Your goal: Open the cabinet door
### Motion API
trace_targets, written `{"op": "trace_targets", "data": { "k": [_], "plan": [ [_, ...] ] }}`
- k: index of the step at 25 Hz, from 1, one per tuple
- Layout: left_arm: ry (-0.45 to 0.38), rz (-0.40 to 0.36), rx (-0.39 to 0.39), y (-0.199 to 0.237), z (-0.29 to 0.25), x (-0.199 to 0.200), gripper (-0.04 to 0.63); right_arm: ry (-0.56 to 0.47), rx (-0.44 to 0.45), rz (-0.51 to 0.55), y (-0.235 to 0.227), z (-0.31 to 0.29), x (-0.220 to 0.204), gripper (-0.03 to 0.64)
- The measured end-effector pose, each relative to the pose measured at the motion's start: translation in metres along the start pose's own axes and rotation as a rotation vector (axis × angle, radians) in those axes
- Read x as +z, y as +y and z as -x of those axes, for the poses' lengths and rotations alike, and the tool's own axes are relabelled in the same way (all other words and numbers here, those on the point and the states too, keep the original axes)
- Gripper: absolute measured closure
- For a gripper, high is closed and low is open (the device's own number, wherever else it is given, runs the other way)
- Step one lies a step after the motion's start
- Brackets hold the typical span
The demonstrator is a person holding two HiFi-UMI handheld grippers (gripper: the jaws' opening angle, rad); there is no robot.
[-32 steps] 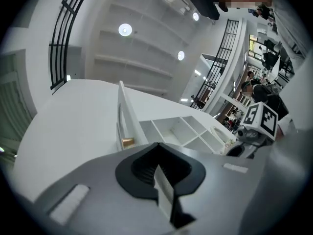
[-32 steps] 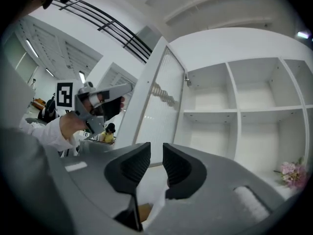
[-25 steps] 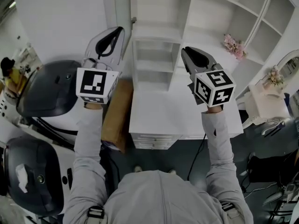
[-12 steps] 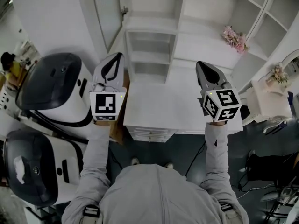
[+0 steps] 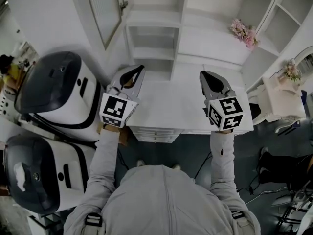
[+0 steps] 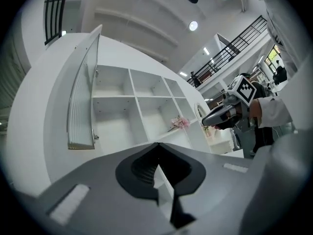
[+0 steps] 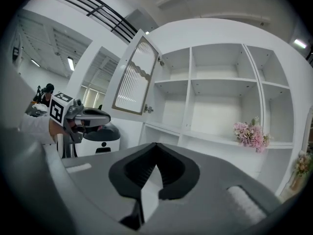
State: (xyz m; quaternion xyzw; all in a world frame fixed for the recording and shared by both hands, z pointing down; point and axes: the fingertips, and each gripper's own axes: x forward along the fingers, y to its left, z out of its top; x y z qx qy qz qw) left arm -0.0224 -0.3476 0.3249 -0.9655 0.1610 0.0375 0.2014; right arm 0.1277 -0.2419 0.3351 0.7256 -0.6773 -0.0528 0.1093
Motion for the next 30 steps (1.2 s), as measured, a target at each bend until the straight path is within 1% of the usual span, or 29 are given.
{"op": "trace_targets", "data": {
  "k": [4,11,20,30],
  "plan": [
    [0.017,-0.014,-0.027,-0.01,-0.004,-0.006,0.578,0.04,0.018,0.004,0.006,-0.003,-0.015,0.617],
    [0.029,-0.013,-0.062,-0.022,-0.009,-0.015,0.578,0.066,0.02,0.0,0.006,-0.005,-0.026,0.617],
    [0.03,-0.006,-0.066,-0.023,-0.011,-0.019,0.578,0.077,0.011,-0.003,0.003,-0.006,-0.032,0.617],
    [0.033,-0.003,-0.062,-0.021,-0.008,-0.021,0.578,0.067,0.01,-0.005,0.006,-0.005,-0.029,0.617]
  ]
}}
